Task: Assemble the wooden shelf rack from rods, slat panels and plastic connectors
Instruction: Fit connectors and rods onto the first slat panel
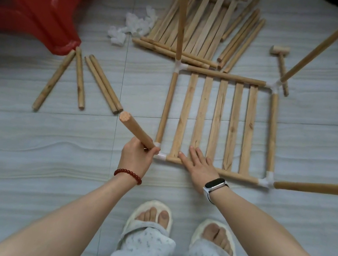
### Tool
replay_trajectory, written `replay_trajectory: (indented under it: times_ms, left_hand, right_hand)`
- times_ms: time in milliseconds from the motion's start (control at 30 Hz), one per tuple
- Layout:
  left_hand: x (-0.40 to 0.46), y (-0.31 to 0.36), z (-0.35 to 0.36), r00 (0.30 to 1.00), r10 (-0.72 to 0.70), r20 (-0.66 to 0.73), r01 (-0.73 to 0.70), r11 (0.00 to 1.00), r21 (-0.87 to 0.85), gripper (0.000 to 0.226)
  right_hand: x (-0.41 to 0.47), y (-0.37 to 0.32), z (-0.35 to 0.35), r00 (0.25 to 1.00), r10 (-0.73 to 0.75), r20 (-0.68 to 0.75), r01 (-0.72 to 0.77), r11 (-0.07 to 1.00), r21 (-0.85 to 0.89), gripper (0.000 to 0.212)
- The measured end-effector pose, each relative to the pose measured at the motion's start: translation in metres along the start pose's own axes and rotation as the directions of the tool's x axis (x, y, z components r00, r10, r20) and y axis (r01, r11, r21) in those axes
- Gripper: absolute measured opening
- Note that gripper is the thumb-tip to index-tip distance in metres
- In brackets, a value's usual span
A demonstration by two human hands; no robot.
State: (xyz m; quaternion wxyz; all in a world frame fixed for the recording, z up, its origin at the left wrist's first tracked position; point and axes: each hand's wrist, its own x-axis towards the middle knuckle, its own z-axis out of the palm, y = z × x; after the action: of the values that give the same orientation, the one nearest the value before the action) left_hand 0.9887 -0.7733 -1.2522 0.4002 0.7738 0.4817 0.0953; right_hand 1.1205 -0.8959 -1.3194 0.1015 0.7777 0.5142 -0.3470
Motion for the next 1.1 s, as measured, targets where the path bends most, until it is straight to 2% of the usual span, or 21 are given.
replay_trajectory:
  times_ms: [100, 400, 600, 733, 833, 1100]
  left_hand:
    - [0.002, -0.001, 0.001, 1.000, 0.009, -0.005, -0.009, 0.999, 0.036, 0.024]
    - [0.008, 0.000, -0.003, 0.990, -0.127, -0.068, 0.121, 0.988, -0.091, 0.017]
    - [0.003, -0.007, -0.003, 0.999, -0.004, -0.038, 0.003, 0.999, -0.043, 0.024]
    - [-0.005, -0.010, -0.006, 0.996, -0.077, -0.054, 0.074, 0.996, -0.042, 0.031]
    - [-0.002, -0.007, -0.002, 0.996, -0.074, -0.051, 0.071, 0.996, -0.048, 0.020]
    - [0.003, -0.020, 0.011, 1.000, 0.019, -0.016, -0.017, 0.997, 0.069, 0.012]
  right_hand:
    - [0.000, -0.002, -0.001, 1.000, 0.003, 0.006, -0.003, 1.000, -0.010, 0.071]
    - [-0.001, -0.002, -0.002, 1.000, 0.003, 0.022, -0.002, 1.000, -0.019, 0.073]
    - [-0.001, -0.002, -0.002, 1.000, 0.006, 0.018, -0.005, 0.999, -0.032, 0.074]
    - [0.000, -0.003, -0.002, 1.000, 0.009, 0.010, -0.009, 0.999, -0.031, 0.077]
    - [-0.001, -0.003, 0.000, 1.000, 0.008, 0.016, -0.008, 1.000, -0.029, 0.080]
    - [0.000, -0.002, -0.002, 1.000, 0.001, 0.016, 0.000, 0.999, -0.034, 0.084]
